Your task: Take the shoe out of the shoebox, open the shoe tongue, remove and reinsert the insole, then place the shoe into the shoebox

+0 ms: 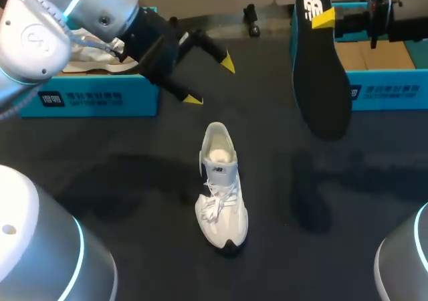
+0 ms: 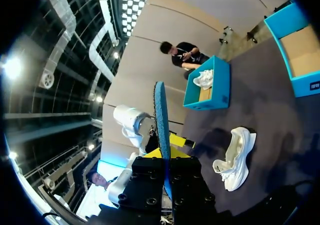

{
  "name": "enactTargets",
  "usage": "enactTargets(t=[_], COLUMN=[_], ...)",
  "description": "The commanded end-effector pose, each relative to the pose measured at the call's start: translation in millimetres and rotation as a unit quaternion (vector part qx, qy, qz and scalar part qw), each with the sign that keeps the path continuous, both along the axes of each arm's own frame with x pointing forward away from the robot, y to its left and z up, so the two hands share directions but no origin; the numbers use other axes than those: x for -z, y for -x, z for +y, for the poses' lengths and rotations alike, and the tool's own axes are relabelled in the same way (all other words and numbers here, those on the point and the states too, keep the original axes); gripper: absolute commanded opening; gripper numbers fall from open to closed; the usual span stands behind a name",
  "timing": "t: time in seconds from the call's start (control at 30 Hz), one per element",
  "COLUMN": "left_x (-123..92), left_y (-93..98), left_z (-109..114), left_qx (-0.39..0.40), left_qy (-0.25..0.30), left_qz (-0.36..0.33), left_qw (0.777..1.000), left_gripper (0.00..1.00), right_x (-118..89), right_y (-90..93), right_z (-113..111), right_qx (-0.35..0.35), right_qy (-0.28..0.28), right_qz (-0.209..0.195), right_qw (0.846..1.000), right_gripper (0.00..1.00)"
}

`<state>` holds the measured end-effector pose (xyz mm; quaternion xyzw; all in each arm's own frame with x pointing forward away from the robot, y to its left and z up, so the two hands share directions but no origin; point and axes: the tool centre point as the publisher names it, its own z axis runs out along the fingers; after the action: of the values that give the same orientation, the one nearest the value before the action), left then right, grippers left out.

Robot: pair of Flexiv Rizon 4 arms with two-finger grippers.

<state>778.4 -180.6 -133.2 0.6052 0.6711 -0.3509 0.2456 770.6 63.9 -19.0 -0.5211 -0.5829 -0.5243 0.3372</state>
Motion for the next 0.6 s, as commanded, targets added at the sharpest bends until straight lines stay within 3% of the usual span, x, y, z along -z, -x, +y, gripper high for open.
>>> enactTargets(t=[0.03, 0.3, 0.53, 0.6], left_x=[-1.2, -19.3, -29.7, -32.9], left_y=[-2.1, -1.6, -6.6, -6.9], left_z=[3.0, -2.6, -4.6, -4.6], left_qx=[0.007, 0.009, -0.019, -0.023], left_qy=[0.067, 0.146, 0.198, 0.208], left_qz=[-0.006, -0.032, -0.068, -0.075], left_qw=[0.998, 0.989, 0.978, 0.975], left_gripper=[1.00, 1.00, 1.00, 1.00], right_x=[0.0, 0.0, 13.4, 16.1], right_y=[-1.0, -1.0, -28.8, -35.3], right_z=[1.7, 1.7, 8.7, 9.8], right_qx=[0.001, 0.001, 0.027, 0.024], right_qy=[0.001, 0.001, -0.041, -0.050], right_qz=[0.001, 0.001, 0.070, 0.073], right_qw=[1.000, 1.000, 0.996, 0.996], right_gripper=[0.00, 0.00, 0.00, 0.00])
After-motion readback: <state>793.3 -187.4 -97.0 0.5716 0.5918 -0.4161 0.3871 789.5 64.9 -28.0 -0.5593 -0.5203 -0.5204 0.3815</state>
